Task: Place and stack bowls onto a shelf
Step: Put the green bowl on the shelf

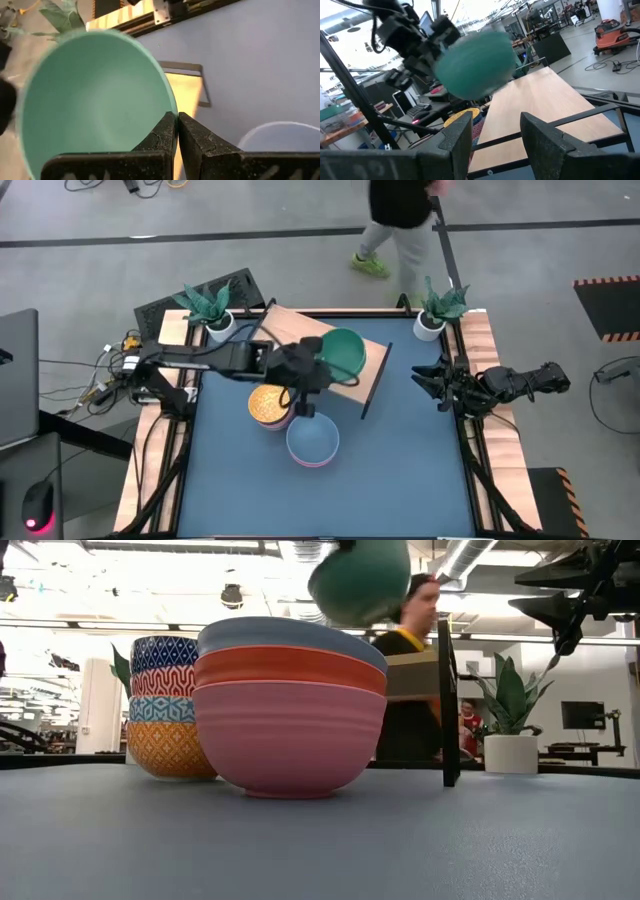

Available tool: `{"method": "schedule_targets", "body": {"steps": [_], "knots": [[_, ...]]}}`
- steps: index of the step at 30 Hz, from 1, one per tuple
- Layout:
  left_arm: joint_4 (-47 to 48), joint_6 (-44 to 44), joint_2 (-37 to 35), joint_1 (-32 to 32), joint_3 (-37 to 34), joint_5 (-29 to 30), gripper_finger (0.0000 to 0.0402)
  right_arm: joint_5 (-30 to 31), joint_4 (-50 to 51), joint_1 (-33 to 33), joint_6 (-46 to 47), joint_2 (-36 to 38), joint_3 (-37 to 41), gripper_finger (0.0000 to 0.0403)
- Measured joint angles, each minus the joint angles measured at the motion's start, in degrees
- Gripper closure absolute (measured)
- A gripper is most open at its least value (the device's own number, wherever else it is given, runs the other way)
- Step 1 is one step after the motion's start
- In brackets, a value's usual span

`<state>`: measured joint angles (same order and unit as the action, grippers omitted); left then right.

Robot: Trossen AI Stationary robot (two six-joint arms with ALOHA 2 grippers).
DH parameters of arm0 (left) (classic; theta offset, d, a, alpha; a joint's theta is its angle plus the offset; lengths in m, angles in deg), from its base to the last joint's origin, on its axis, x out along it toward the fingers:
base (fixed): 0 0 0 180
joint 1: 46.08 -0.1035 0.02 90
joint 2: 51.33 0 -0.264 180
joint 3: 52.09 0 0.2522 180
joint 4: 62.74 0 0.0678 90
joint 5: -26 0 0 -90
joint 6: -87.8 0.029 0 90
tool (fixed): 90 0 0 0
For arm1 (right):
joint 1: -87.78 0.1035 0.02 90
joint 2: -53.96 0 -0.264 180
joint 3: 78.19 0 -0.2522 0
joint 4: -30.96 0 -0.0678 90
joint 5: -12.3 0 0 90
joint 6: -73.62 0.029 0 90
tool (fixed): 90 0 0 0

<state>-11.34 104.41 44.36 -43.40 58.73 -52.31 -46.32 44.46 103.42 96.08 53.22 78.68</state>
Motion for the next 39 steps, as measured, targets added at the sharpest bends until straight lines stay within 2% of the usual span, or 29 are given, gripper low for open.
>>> {"method": "schedule_targets", "body": {"steps": [7,13,19,27,35,39], "knots": [[-0.65,3.78,5.74,-1.91,0.28,-2.11,0.0401,0.04,0.47,-0.05,0.2,0.0,0.0,0.0212],[5.03,5.42,9.24,-2.68,5.87,-1.54,0.0401,0.07,0.86,-0.05,0.17,0.0,0.0,0.0212],[6.81,9.37,11.43,-3.23,10.44,-0.93,0.0401,0.22,1.44,-0.05,0.95,0.02,0.0,0.0212],[9.15,11.72,13.08,-3.8,10.46,-3.91,0.0401,0.24,1.7,-0.05,1.69,-0.17,0.0,0.0212],[8.5,12.72,13.32,-3.82,10.47,-2.89,0.04,0.22,1.6,-0.05,1.73,-0.17,0.0,0.0212],[8.22,14.19,13.32,-3.6,10.47,-0.66,0.0385,0.22,1.58,-0.05,1.7,-0.17,0.0,0.0212]]}}
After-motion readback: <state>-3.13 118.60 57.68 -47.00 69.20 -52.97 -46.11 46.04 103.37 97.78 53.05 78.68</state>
